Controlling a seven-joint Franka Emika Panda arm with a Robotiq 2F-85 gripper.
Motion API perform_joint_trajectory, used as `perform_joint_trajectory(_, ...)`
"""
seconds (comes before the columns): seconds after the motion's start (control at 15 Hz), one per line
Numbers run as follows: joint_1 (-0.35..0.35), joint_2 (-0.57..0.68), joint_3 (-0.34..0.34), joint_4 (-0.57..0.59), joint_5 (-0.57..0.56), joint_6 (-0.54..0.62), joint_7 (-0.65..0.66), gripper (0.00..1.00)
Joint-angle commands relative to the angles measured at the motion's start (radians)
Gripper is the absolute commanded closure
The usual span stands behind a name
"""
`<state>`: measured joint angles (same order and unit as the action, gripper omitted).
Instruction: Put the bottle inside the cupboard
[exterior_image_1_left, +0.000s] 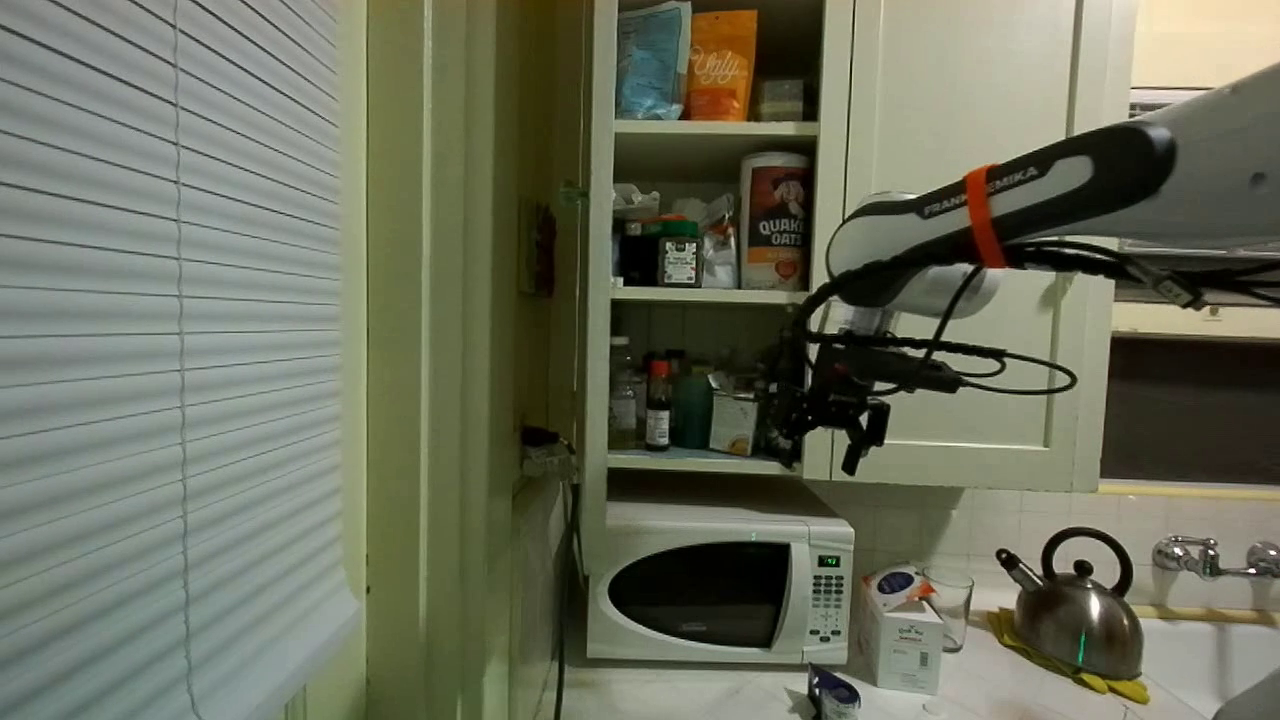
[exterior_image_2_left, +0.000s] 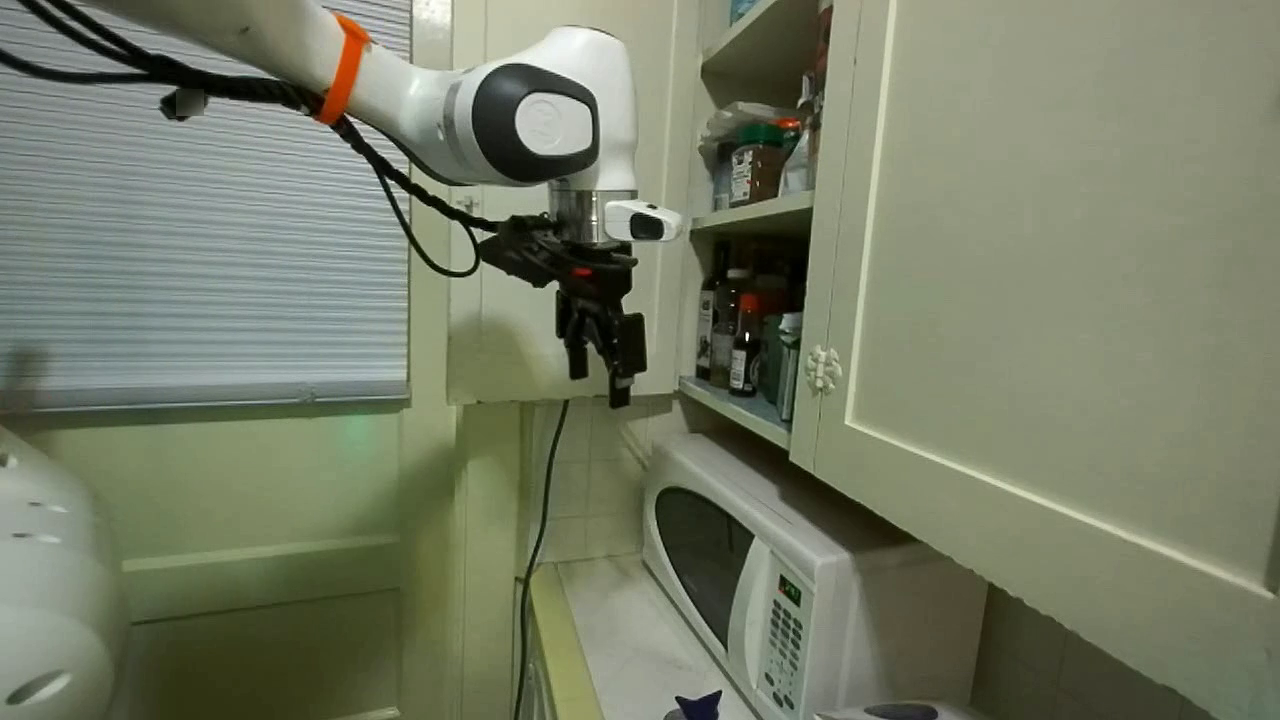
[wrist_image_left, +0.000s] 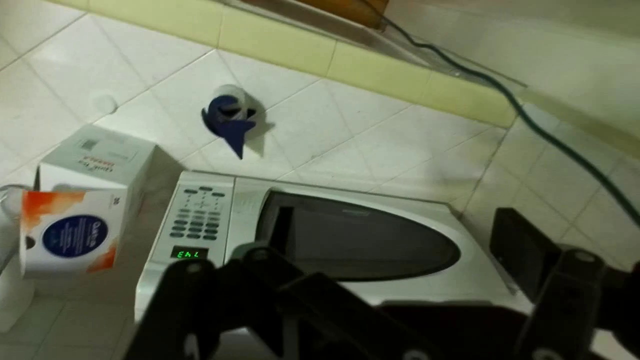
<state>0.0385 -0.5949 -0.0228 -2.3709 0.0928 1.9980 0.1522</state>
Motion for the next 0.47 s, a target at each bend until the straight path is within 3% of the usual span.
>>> perform_joint_trajectory(0.0,0.013,-0.253,-0.046,-0.160,0.130,-0.079,-0.088,0.00)
perform_joint_trajectory(0.07,0.000,-0.309,-0.050,-0.198,0.144,-0.073,-0.093,0.00)
perform_joint_trajectory(0.13,-0.016,-0.167,-0.019,-0.099,0.108,-0.061,-0.073,0.00)
perform_joint_trajectory(0.4,-0.017,-0.299,-0.032,-0.178,0.129,-0.068,-0.084,0.00)
